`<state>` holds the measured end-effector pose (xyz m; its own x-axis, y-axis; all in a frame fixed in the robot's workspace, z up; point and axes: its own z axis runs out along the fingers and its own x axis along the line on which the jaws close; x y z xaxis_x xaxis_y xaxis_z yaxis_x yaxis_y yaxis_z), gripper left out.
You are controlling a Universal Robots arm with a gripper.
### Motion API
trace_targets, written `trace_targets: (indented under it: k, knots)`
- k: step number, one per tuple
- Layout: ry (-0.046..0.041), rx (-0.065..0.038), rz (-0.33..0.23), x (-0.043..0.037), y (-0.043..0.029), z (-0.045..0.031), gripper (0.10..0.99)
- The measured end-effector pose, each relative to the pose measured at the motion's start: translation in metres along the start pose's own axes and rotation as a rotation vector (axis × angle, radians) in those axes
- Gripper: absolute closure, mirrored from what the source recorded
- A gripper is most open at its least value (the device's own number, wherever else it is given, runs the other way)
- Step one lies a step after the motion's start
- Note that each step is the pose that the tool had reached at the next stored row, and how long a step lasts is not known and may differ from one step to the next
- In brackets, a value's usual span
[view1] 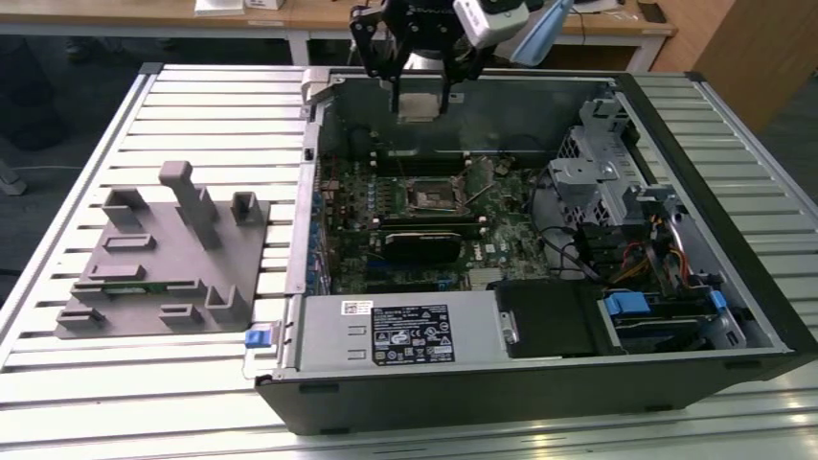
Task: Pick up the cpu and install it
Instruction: 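Pick up the cpu and move it towards the insertion slot, then place the cpu into insertion slot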
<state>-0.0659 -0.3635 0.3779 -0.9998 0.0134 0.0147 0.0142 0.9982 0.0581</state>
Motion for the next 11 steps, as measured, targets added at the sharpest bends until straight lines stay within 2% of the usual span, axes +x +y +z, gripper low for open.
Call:
trace_targets:
  k: [8,11]
  knots:
    - [-0.0011,-0.002,0.0,-0.031,0.0017,0.0,0.545]
    - [-0.0012,-0.002,0.002,-0.0352,0.0017,0.0,0.545]
